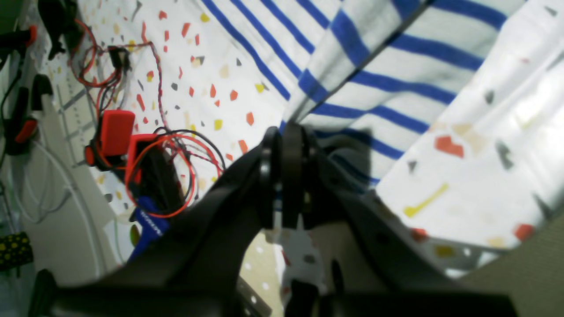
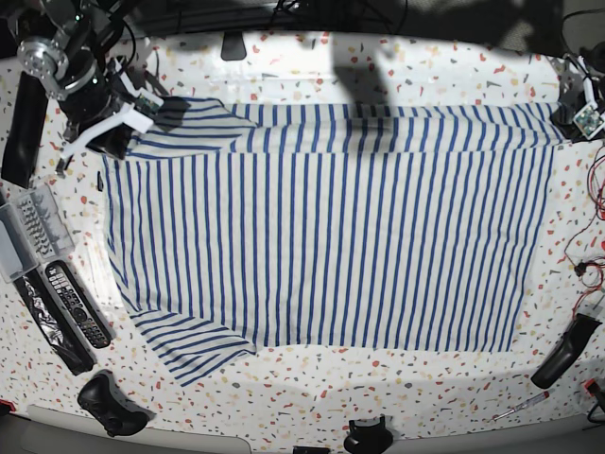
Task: Layout the t-shirt on the table in an organized manner, then fold the t-shirt properly
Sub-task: 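Release the corners and regrasp the shirt edge with both grippers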
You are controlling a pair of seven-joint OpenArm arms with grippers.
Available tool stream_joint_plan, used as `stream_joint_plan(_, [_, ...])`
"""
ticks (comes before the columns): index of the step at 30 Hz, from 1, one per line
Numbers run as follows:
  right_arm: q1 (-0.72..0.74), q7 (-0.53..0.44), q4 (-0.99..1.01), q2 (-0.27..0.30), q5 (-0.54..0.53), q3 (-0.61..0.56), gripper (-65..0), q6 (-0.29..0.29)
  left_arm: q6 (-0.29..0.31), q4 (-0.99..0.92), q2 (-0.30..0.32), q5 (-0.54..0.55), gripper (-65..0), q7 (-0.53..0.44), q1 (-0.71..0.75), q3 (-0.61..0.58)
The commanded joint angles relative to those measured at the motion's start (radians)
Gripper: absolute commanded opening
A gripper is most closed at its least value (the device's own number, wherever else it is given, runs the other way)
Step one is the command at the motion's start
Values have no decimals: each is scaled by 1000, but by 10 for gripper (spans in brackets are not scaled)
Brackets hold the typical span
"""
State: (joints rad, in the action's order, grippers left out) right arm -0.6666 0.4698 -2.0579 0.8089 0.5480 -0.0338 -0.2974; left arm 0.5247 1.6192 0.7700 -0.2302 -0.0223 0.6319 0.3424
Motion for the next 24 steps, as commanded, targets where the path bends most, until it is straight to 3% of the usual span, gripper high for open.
stream_joint_plan(1, [14,8,6,14,3,7,-650,3,-22,-4,19,5,-650,-23,-13,14])
stream_joint_plan(8, [78,-33,90,14,-37,7,-650,-10,-21,-64,-31,11,-650,-93,-106,13])
stream_joint_plan(12, [106,-36,109,14,-85,7,-650,-10,-19,-90,-30,29,-650,-75,-159,-35])
stream_joint_plan(24, [152,-45,180,14,-89,7,-650,-9,-23,-254,-41,30,-650,-77,-342,-144])
